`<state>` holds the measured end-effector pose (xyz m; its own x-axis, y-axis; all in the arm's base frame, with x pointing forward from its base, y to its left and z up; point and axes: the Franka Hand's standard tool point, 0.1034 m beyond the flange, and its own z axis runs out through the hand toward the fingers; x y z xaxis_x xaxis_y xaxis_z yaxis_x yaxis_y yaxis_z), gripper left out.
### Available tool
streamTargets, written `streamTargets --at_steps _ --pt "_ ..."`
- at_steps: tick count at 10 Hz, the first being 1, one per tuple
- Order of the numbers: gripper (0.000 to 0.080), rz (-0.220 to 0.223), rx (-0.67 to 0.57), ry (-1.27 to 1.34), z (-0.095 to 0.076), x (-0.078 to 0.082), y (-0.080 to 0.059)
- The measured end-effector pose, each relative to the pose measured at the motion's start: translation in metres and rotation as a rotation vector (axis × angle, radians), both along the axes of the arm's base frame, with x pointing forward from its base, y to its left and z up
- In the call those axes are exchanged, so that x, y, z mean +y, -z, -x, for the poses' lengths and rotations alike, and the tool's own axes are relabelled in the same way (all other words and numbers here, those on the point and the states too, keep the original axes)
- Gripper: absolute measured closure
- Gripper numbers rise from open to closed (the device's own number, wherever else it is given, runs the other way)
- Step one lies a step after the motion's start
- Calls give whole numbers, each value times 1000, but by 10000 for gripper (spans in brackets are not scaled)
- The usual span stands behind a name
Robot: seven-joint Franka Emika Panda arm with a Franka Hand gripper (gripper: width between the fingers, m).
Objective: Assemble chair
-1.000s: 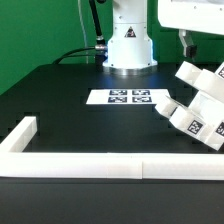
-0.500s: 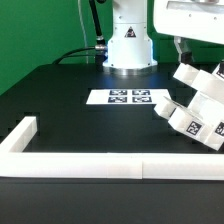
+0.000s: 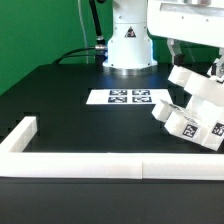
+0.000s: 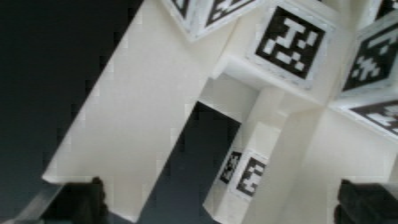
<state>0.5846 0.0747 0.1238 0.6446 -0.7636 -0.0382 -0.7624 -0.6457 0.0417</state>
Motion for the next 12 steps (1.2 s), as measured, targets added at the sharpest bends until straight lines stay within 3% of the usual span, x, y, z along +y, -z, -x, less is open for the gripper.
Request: streamTargets --at_steps 6,12 --pt "150 24 9 8 2 -22 17" --pt "150 28 8 -10 2 -34 18"
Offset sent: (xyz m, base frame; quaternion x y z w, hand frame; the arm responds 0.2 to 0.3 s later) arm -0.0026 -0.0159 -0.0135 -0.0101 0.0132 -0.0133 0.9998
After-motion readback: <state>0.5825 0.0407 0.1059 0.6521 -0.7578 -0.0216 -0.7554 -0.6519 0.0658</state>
